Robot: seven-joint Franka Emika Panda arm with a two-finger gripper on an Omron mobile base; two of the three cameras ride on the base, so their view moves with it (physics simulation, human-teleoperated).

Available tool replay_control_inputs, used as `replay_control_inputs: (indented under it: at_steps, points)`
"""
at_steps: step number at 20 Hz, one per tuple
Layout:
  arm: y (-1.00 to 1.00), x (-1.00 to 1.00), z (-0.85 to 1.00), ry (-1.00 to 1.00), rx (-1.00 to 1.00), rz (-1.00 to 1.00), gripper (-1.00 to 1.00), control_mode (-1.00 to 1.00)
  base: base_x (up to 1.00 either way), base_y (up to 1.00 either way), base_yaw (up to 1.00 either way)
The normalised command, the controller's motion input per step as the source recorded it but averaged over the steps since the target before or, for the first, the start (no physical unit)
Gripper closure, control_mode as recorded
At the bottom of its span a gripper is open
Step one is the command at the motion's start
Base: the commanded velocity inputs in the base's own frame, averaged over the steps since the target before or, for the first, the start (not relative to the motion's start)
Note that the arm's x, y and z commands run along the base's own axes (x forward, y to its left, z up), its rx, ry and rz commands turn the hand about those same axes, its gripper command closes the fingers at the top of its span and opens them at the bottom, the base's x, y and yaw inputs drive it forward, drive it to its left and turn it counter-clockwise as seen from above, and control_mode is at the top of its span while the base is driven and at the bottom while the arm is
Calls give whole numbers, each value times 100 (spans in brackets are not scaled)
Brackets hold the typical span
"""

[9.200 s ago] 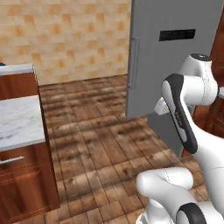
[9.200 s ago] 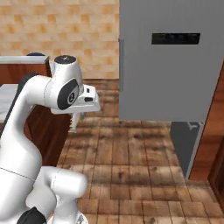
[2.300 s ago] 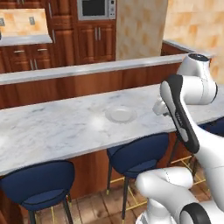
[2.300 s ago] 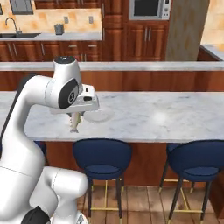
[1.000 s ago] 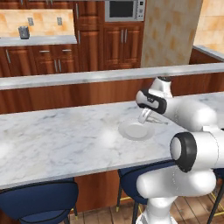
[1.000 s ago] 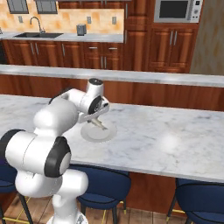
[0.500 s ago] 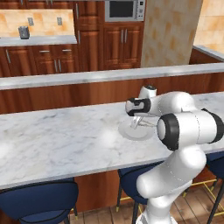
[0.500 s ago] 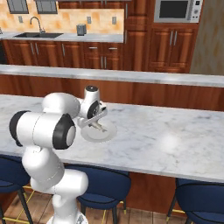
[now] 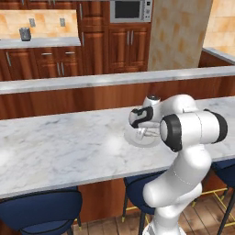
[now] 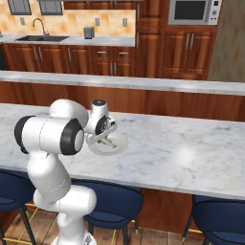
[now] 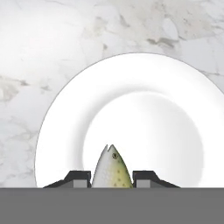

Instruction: Take the fish from the fridge and place it on the digital scale on the counter by the fridge. Wait a few seconds for a reading, then move it to the plate on the dining counter.

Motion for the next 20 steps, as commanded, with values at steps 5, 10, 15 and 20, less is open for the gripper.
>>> replay_control_inputs:
  at_steps: [5,10,15,20]
  points:
    - [0,17,-42,0,0,8,100,-100,0,0,0]
    - [9,37,-42,0,0,7,-100,-100,0,0,0]
    - [7,23,-6,-1,0,4,-100,-100,0,0,0]
    - [0,0,15,-5,0,1,-100,-100,0,0,0]
